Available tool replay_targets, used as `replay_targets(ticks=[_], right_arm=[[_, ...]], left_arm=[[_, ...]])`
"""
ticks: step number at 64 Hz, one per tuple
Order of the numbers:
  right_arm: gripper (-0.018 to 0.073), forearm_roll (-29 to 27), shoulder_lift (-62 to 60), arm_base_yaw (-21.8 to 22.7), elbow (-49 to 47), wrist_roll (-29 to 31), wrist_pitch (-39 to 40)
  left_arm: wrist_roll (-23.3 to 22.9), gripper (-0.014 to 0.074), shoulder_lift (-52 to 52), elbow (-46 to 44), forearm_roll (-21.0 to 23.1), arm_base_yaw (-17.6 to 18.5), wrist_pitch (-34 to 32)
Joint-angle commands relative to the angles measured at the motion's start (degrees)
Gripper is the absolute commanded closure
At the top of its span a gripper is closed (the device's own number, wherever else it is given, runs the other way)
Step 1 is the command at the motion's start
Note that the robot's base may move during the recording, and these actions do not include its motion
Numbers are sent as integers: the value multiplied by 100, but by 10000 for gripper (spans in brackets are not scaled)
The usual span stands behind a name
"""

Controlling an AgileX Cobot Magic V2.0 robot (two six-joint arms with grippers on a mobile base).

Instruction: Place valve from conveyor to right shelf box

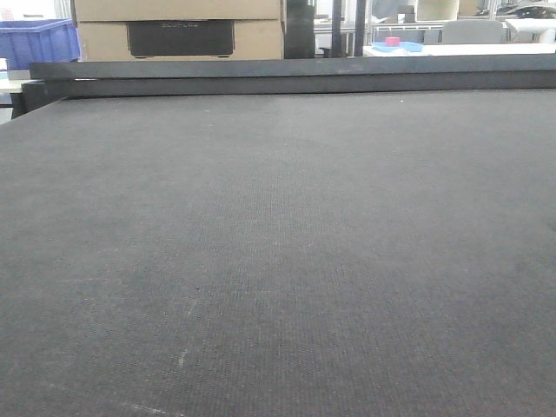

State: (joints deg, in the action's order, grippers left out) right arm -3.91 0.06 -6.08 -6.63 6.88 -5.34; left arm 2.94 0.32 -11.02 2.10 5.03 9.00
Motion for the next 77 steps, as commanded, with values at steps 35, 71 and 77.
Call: replay_targets(ticks=[35, 71, 77], right_arm=[[727, 32, 4068, 18, -3489, 25, -4110], [721, 32, 7245, 18, -6322, 12, -6189], [722, 32, 7708, 18, -6609, 12, -6462]], left_arm=[[-13, 708, 4473, -4316, 66, -12, 3275], [-60, 708, 6241, -4813, 522, -12, 3724], [-60, 708, 6275, -4813, 532, -12, 3955]])
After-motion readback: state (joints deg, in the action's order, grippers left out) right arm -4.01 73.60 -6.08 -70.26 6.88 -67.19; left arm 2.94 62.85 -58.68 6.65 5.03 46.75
